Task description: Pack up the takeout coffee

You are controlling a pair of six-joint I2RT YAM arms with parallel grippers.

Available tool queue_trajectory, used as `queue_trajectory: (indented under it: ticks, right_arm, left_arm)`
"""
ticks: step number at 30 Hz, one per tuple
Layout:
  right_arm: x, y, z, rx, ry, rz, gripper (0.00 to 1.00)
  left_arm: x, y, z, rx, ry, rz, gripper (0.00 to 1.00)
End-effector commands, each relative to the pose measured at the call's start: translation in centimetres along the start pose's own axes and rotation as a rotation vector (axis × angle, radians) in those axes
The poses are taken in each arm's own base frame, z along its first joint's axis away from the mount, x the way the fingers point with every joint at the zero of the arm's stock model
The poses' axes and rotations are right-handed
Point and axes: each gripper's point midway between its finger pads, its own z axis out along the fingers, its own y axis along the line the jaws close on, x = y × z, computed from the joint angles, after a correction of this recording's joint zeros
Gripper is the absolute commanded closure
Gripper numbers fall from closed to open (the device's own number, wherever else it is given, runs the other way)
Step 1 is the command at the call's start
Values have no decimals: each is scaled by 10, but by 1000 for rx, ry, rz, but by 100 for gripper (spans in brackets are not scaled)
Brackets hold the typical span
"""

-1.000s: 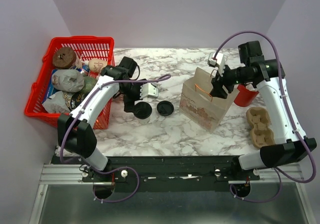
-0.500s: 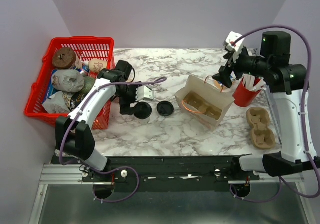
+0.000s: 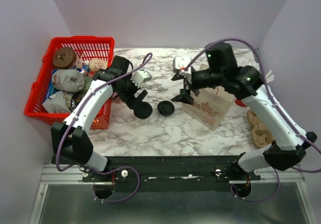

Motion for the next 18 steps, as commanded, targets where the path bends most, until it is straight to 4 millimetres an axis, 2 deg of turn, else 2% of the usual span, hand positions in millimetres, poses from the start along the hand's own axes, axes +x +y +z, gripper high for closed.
queue_trajectory:
  ticks: [1, 2, 3, 4, 5, 6, 11, 12, 13, 14, 15, 17, 18]
  right_arm:
    - [17, -10, 45, 23, 11, 109, 20]
    - [35, -4, 57, -3, 32, 133, 23]
    - [43, -1, 62, -9, 31, 124, 25]
    - [42, -4, 71, 8, -4, 84, 29]
    - [67, 4, 83, -10, 31, 94, 31]
    - [72, 4, 87, -8, 31, 88, 33]
    - [113, 14, 130, -97, 94, 128, 35]
    - [119, 14, 137, -108, 106, 137, 35]
    - [121, 13, 144, -111, 102, 133, 35]
    - [136, 14, 157, -129, 127, 148, 34]
    - [142, 12, 162, -127, 135, 147, 34]
    - [151, 5, 174, -123, 147, 128, 32]
    - [165, 6, 183, -135, 176, 133, 31]
  left_arm:
    - [-10, 4, -14, -108, -42, -301, 3]
    - [-11, 0, -14, -104, -54, -358, 3]
    - [-11, -2, -15, -105, -64, -378, 4]
    - [-7, -6, -16, -103, -64, -393, 4]
    - [-4, -9, -17, -99, -63, -400, 5]
    - [0, -11, -17, -100, -53, -404, 8]
    - [27, -26, -16, -74, 18, -404, 30]
    - [28, -30, -15, -57, 21, -404, 40]
    - [32, -33, -13, -42, 31, -402, 44]
    - [33, -33, -11, -40, 36, -404, 50]
    - [35, -31, -11, -48, 40, -407, 64]
    - [38, -28, -7, -49, 61, -424, 77]
    - [38, -25, -6, -55, 69, -425, 85]
